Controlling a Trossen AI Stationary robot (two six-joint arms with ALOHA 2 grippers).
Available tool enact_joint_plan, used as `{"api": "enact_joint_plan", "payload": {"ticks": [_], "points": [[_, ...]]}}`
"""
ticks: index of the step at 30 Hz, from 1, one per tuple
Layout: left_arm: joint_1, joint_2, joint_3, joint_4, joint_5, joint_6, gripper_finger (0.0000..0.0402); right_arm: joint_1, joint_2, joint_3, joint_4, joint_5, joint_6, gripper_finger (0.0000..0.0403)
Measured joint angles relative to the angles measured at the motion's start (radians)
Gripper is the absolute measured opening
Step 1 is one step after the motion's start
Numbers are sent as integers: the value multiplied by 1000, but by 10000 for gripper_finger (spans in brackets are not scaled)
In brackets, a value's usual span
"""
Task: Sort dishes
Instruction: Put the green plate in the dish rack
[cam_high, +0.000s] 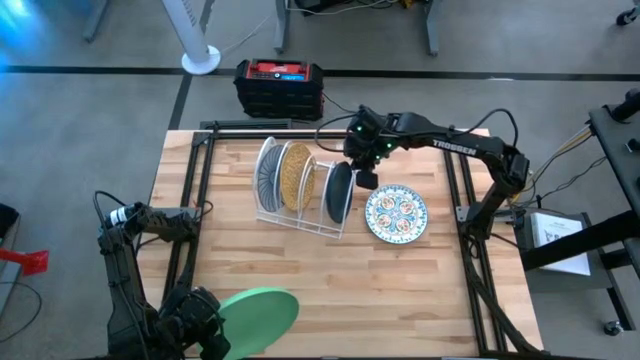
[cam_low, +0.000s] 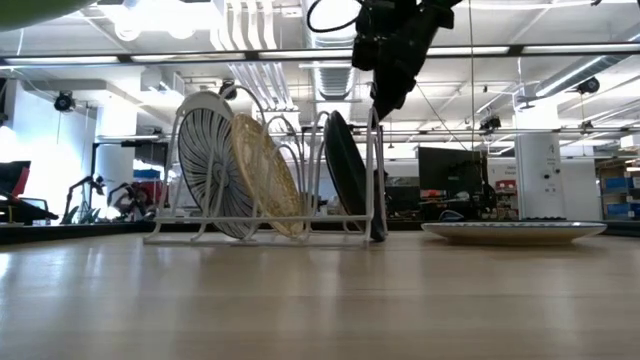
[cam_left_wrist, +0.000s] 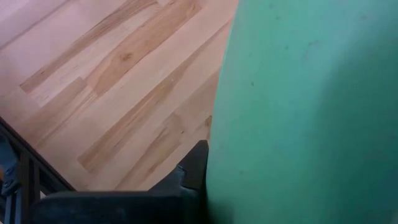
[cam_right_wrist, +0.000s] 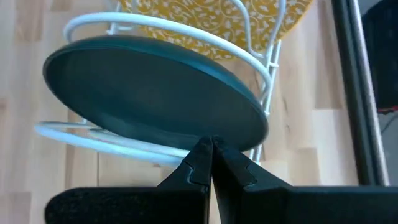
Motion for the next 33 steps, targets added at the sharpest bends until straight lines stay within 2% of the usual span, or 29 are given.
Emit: {"api": "enact_joint_plan", "payload": {"ticks": [6, 16, 25, 33], "points": [[0, 0, 0, 0, -1, 0, 43, 22, -47, 55, 14, -4, 34, 0], [1, 1, 0, 0, -16, 3, 43, 169, -16, 52, 25, -23, 62, 0], [1, 8, 0, 0, -17, 3, 43, 202, 2, 39, 24, -18, 133, 0], [0, 33, 0, 1, 5, 0, 43, 206, 4, 11, -16, 53, 175, 0]]}}
